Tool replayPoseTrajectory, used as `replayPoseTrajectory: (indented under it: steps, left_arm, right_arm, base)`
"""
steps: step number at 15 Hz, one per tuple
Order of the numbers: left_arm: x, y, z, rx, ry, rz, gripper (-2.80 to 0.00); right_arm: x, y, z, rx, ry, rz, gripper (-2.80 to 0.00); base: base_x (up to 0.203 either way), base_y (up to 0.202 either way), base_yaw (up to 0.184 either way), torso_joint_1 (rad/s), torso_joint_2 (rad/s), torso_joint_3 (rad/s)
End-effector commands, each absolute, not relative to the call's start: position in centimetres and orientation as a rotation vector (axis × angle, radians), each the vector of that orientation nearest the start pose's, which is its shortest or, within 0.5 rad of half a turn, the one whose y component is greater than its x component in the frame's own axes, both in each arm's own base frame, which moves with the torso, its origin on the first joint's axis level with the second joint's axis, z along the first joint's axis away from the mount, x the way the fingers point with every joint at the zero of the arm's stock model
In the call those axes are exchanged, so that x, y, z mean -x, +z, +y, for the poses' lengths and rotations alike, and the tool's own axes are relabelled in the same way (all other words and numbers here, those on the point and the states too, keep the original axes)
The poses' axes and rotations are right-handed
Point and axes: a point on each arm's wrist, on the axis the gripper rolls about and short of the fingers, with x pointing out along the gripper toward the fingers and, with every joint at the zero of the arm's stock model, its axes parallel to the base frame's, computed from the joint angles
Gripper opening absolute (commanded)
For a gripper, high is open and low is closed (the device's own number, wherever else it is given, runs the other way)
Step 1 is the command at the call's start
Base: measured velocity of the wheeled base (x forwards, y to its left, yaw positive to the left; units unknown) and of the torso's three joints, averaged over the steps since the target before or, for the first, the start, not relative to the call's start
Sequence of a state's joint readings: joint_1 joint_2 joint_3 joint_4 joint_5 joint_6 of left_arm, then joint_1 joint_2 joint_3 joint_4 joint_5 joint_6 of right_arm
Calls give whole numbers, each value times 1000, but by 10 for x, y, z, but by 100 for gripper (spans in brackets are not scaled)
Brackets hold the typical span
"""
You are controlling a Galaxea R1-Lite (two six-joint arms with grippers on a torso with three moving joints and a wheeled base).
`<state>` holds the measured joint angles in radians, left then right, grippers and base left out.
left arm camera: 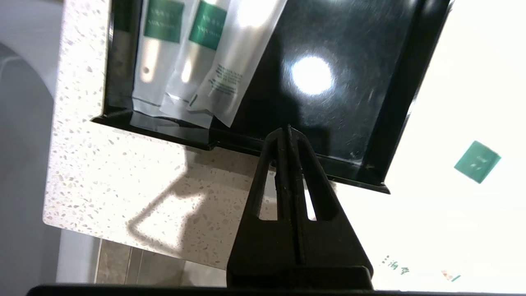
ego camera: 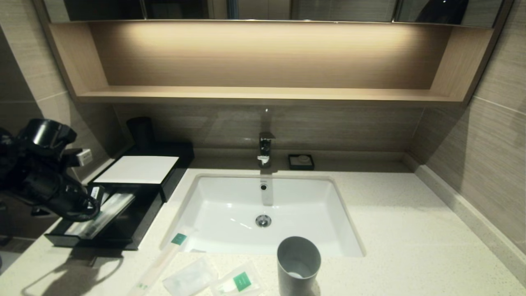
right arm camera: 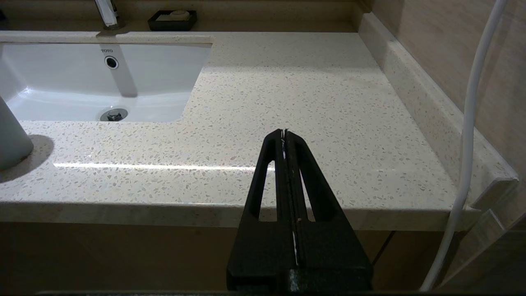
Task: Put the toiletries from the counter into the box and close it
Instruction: Open the drawer, then pick up the bathroom toiletry
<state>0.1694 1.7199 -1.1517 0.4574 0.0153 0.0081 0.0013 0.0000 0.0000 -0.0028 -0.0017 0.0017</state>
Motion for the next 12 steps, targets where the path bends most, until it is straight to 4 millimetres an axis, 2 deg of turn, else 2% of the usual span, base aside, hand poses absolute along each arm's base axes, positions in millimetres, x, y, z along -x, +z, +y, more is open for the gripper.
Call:
replayPoseTrajectory:
  steps: [1,5,12]
  left_arm:
    - [-272,201,42,65,157,945,-280]
    - [-257,221,21,36,98,879,-280]
    - [-245,218,-24,-44,-69,888,-280]
  right_arm:
    - [23,75,0,-2,0,-2,-280]
    - [23,76,0,-2,0,-3,-280]
    - [23,76,0,-2,0,-3,-280]
  base:
    - [0,0,0,0,0,0]
    - [0,0,0,0,0,0]
    - [0,0,0,0,0,0]
